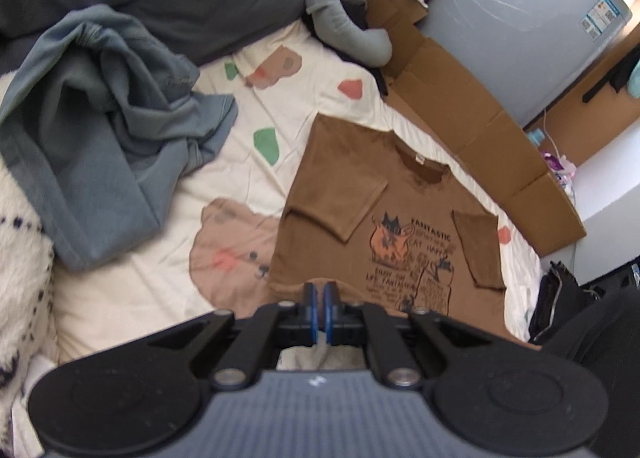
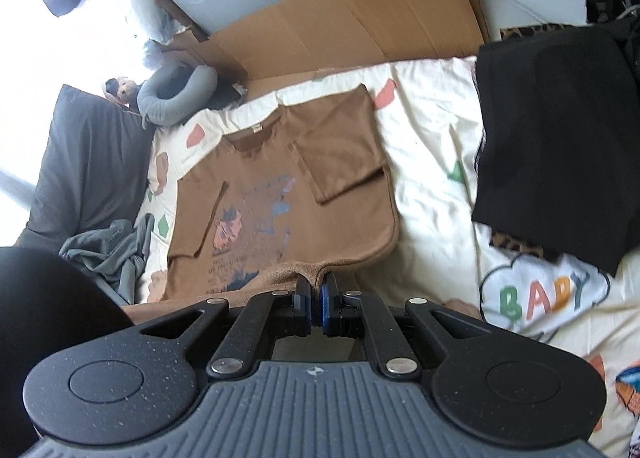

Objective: Fold clothes
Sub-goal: 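Lift the held hem with both tools and fold it toward the collar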

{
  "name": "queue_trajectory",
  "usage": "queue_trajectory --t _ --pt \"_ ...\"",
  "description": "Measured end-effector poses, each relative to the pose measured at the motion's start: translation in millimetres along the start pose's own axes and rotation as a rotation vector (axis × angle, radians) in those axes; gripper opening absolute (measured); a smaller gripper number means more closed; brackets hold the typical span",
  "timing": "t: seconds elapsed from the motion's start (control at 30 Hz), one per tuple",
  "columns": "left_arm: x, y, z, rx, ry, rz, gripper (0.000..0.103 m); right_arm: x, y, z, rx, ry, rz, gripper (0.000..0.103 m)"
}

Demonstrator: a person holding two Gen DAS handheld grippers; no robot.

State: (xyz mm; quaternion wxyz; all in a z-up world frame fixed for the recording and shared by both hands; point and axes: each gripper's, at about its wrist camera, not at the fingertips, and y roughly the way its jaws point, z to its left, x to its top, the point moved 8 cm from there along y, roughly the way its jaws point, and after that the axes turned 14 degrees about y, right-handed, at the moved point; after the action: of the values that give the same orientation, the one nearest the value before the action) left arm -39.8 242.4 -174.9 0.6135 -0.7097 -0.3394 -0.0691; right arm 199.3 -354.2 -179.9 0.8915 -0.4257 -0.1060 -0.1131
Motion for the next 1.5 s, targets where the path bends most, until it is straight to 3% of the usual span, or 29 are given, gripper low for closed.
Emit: queue_trajectory --t 0.67,1.5 --pt "88 55 1 0.003 0.006 -0.078 0.003 69 49 36 0.025 -0.014 -0.012 0.002" --pt "160 189 12 0.023 0.066 -0.009 0.003 162 156 45 -0.072 -0.045 0.011 0.003"
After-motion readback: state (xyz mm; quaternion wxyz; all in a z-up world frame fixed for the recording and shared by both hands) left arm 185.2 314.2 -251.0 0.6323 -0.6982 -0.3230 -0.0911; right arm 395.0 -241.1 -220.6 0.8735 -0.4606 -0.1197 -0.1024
